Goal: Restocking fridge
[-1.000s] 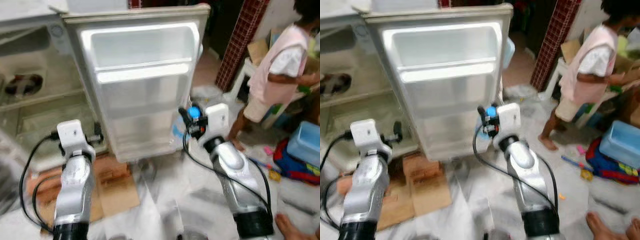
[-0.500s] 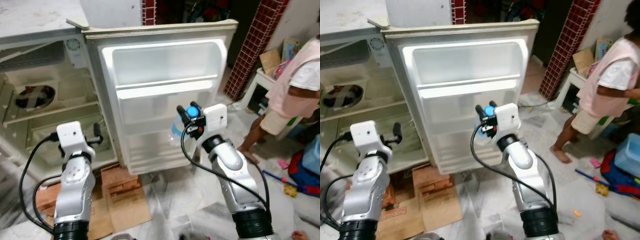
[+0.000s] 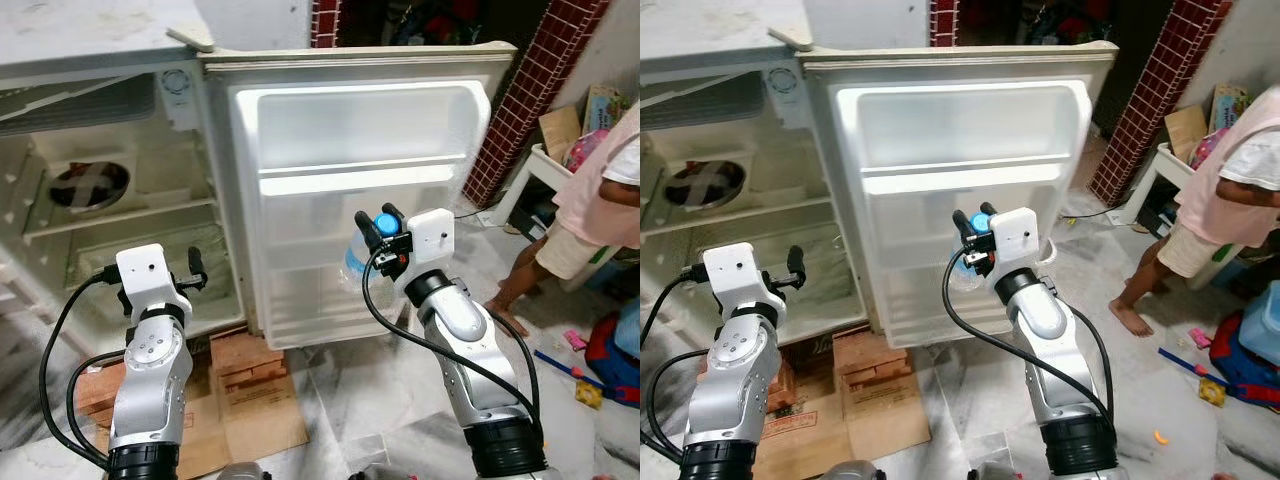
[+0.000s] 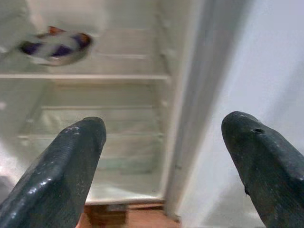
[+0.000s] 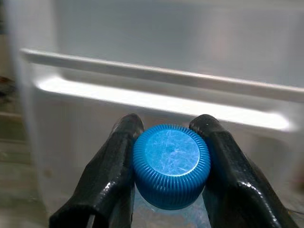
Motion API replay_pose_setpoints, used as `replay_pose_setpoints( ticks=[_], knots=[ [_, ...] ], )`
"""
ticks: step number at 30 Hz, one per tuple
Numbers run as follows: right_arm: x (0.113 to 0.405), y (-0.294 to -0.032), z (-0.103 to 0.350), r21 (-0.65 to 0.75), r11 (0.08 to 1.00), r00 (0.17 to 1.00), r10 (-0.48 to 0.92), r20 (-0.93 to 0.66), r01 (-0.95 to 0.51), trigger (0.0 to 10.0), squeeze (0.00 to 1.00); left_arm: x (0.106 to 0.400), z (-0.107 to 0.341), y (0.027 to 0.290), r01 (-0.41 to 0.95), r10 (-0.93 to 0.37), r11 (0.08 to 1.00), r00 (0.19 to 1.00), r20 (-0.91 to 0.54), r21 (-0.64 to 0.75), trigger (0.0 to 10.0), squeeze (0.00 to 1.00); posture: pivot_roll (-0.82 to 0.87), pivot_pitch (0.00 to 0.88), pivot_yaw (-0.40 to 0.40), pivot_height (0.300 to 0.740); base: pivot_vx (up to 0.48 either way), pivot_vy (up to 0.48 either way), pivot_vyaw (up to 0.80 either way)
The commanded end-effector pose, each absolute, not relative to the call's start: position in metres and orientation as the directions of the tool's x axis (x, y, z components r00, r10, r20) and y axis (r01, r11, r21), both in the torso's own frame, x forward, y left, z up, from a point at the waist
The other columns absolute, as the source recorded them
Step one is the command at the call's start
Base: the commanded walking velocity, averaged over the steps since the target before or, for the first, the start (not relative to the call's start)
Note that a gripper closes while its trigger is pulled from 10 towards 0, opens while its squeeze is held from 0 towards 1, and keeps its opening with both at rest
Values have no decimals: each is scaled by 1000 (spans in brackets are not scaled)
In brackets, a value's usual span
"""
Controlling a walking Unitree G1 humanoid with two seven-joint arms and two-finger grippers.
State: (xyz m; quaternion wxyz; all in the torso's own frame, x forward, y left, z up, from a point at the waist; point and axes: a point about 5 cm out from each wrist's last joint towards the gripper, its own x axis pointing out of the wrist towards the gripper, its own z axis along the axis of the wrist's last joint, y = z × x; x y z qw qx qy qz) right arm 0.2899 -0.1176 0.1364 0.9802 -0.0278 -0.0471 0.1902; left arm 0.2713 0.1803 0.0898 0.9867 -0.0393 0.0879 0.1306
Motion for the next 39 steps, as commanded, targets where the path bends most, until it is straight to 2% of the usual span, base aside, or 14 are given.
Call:
replay_pose_setpoints(
  ticks=[1, 20, 25, 31, 39],
  knots=[
    [290, -121, 146, -79, 931, 923, 364, 125, -356, 10000, 0, 273, 94, 176, -249, 236, 967, 956, -172, -54, 10000, 0, -5, 0, -4, 740, 0, -292, 0],
    [289, -120, 146, -71, 925, 915, 380, 131, -374, 10000, 0, 272, 98, 187, -301, 291, 952, 947, -134, -60, 10000, 0, -4, 0, -8, 740, 0, -29, 0],
    [288, -117, 147, -91, 912, 901, 409, 143, -400, 10000, 0, 272, 97, 186, -292, 282, 954, 950, -134, -64, 10000, 0, -5, 0, -8, 740, 270, 0, 0],
    [288, -119, 148, -90, 914, 904, 404, 143, -395, 10000, 0, 273, 98, 185, -288, 277, 955, 951, -134, -69, 10000, 0, -7, 0, -9, 740, 282, 0, 650],
    [287, -119, 145, -86, 916, 907, 401, 131, -393, 10000, 0, 272, 97, 184, -283, 272, 956, 953, -136, -72, 10000, 0, -8, 0, -7, 740, 384, 0, 0]
  ],
)
